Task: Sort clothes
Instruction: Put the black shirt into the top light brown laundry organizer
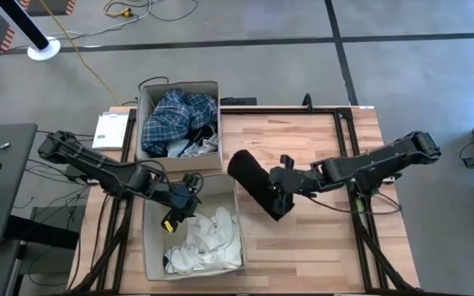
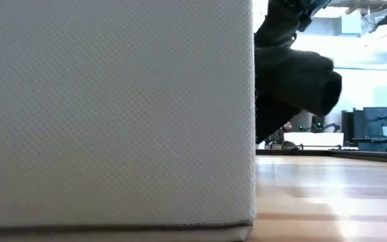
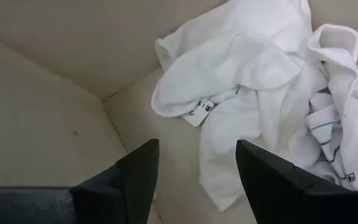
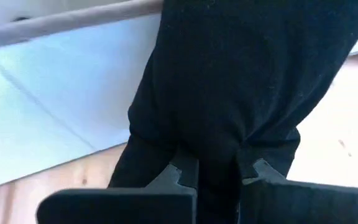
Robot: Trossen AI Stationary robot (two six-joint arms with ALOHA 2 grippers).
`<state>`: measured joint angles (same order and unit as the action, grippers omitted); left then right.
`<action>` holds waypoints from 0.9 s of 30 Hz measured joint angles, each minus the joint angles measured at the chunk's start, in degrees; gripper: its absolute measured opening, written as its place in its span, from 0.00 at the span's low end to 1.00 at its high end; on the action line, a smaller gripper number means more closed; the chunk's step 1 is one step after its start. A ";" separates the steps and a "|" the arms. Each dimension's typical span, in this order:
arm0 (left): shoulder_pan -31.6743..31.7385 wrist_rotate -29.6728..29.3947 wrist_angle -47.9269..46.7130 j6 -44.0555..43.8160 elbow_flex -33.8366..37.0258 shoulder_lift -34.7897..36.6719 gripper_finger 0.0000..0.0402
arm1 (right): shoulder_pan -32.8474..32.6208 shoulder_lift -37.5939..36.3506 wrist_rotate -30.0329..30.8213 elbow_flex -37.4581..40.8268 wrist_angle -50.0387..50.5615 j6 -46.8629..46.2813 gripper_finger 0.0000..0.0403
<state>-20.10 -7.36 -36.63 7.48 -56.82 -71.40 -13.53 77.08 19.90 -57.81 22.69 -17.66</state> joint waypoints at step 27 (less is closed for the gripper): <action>-0.20 -2.93 1.26 2.43 -1.97 0.84 0.52 | 5.24 16.90 -14.26 -8.92 -24.10 19.95 0.08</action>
<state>-20.30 -10.29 -35.37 9.91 -58.78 -70.56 -8.28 93.98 5.64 -66.73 -1.41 2.29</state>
